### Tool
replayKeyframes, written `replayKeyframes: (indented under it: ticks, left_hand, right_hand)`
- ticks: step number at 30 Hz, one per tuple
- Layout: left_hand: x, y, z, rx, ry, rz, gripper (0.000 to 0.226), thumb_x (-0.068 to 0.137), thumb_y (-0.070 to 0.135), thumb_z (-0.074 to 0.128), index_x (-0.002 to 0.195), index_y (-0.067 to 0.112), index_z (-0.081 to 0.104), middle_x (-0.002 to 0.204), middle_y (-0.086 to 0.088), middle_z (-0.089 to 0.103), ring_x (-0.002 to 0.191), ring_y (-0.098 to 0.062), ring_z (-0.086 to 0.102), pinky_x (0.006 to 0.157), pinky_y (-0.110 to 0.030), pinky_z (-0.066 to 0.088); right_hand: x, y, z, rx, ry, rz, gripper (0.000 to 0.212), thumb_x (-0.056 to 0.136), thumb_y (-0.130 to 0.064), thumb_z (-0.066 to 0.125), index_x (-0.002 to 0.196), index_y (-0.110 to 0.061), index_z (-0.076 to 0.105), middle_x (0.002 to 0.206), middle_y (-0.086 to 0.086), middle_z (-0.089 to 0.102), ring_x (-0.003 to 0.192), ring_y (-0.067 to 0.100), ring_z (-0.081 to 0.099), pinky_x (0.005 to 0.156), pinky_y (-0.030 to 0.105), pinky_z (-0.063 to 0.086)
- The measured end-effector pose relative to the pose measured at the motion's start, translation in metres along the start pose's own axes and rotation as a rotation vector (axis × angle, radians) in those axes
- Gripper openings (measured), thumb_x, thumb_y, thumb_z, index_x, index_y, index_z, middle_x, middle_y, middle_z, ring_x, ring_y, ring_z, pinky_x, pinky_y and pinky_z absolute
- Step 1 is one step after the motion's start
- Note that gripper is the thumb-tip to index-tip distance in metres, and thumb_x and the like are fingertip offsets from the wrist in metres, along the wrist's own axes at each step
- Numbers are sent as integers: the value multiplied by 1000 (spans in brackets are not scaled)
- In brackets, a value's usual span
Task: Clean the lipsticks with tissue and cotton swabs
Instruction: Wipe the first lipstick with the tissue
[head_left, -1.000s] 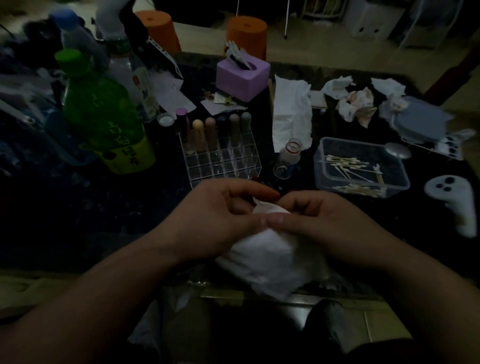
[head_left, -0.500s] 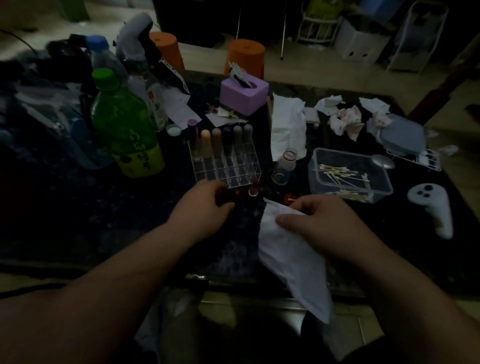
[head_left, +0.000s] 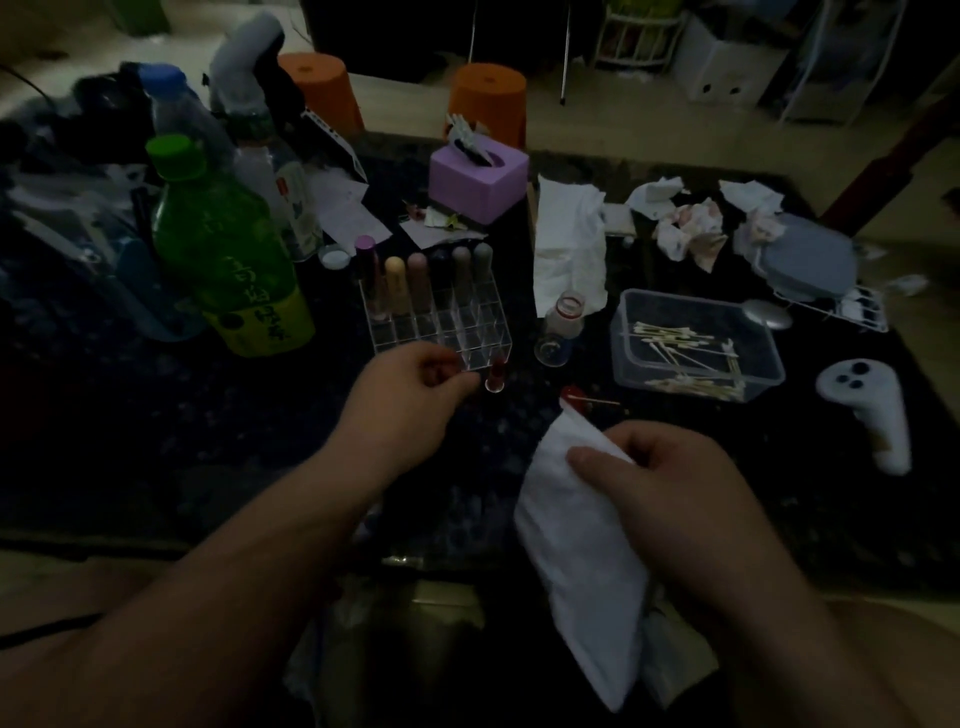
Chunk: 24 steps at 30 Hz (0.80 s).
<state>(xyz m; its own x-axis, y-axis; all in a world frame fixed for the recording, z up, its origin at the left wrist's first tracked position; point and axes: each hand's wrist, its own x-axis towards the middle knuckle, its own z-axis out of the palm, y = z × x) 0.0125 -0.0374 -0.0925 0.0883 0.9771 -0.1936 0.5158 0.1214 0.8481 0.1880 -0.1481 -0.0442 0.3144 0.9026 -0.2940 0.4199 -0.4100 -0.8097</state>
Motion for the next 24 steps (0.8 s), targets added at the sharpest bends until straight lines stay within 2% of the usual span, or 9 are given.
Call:
replayKeyframes:
  ticks: [2,3,6,9,13,18,21,24]
  left_hand:
    - [-29,19,-13,-546,-78,-148,26,84,22,74,107,12,68,86,-2,76,64,-7,65,60,-20,53]
    - [-42,25,-17,-741,-126,-200,29,80,21,73,105,9,68,86,-6,76,63,-10,64,61,-23,54]
    - [-62,29,-20,-971,-209,-273,21,76,24,69,90,8,72,82,-8,73,61,-10,61,60,-24,55]
    - [-61,33,-18,-1058,-275,-299,21,80,28,67,84,9,73,78,-7,70,60,-10,60,58,-22,55]
    - [-57,33,-17,-1061,-273,-344,27,82,31,66,93,7,73,79,-7,70,63,-11,61,58,-22,56]
    - [-50,30,-16,-1039,-271,-360,28,79,33,69,90,9,73,78,-5,70,60,-10,60,56,-22,54]
    - [-46,31,-15,-1001,-260,-335,29,78,36,68,88,9,71,76,-4,67,57,-10,53,53,-22,48]
    - [-45,32,-14,-970,-234,-307,34,76,34,68,91,4,68,74,-5,67,54,-10,52,50,-22,47]
  right_hand:
    - [-7,-3,1,24,26,-62,20,85,-23,70,70,-10,70,70,7,68,71,25,65,60,33,51]
    - [-8,-6,0,30,55,-112,20,85,-21,69,69,-10,69,68,6,67,67,22,64,56,29,49]
    - [-5,-18,0,-46,93,-260,20,85,-21,67,65,-17,66,63,-1,65,57,11,60,45,12,42]
    - [2,-29,3,-162,60,-369,21,85,-26,68,65,-20,64,61,-3,63,57,9,59,47,13,43]
    - [4,-38,6,-116,50,-453,27,83,-42,66,66,-21,66,61,-3,63,57,9,60,48,14,43]
    - [4,-35,14,48,-4,-507,24,89,-38,60,75,-21,70,68,-5,69,63,7,65,53,16,48]
    - [12,-29,17,11,22,-542,21,93,-36,60,79,-24,72,73,-8,69,69,6,66,57,21,49]
    - [19,-23,20,-47,81,-601,14,91,-28,67,79,-24,72,73,-8,68,73,7,65,61,20,48]
